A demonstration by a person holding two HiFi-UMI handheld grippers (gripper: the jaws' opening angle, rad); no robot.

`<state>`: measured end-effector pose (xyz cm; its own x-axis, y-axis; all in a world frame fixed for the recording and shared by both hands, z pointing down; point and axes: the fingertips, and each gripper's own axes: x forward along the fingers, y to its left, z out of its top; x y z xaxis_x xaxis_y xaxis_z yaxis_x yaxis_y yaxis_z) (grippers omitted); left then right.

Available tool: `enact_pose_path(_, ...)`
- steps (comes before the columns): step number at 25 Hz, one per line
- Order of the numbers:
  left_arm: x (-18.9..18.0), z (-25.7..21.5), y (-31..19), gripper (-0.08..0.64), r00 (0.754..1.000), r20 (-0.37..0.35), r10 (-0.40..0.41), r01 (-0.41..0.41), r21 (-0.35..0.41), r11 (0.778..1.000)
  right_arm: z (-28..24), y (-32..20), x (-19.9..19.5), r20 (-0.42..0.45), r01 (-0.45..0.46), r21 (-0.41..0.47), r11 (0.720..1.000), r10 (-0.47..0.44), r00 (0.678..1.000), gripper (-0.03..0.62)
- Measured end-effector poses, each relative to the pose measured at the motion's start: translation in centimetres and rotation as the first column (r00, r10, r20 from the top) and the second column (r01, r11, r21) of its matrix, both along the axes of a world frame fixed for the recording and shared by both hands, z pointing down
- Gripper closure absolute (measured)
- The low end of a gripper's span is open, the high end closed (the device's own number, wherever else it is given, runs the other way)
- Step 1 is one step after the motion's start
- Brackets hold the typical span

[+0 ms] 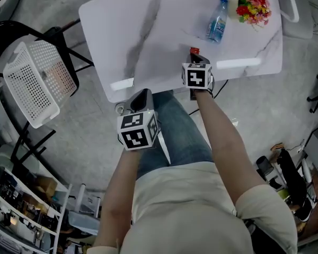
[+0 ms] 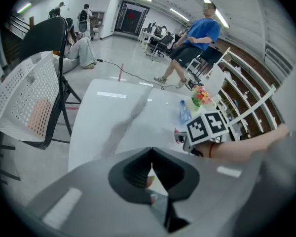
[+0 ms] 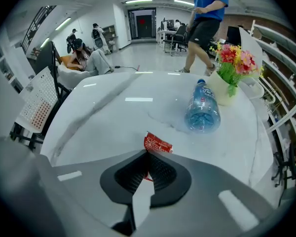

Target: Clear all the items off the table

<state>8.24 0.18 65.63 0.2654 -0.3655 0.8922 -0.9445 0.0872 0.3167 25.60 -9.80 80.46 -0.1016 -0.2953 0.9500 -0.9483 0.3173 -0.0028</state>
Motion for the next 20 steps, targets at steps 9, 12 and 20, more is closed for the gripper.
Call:
enact_pose_path(9, -0.3, -1.8, -0.2, 0.552, 1.0, 0.016, -0.002, 0.001, 0.039, 0.999, -4.0, -0.2, -0.5, 0.042, 0.008, 0.062, 0.998, -0.011, 0.999, 0.588)
enact_pose_path(12, -0.5, -2.6, -0.3, 0.551, 1.0, 0.018, -0.005, 0.004, 0.051, 0.999, -5.6, 0.0, -0.4, 0.047, 0.013, 0.066, 0.998, -0.016, 0.999, 0.588)
enact_pose_path(20, -1.3, -5.1, -0.5, 0.551, 0.999, 0.029, -0.019, 0.016, 0.072, 0.997, -10.8, -0.1, -1.2, 0.066, 0.056, 0.1, 0.993, -0.063, 0.996, 0.588)
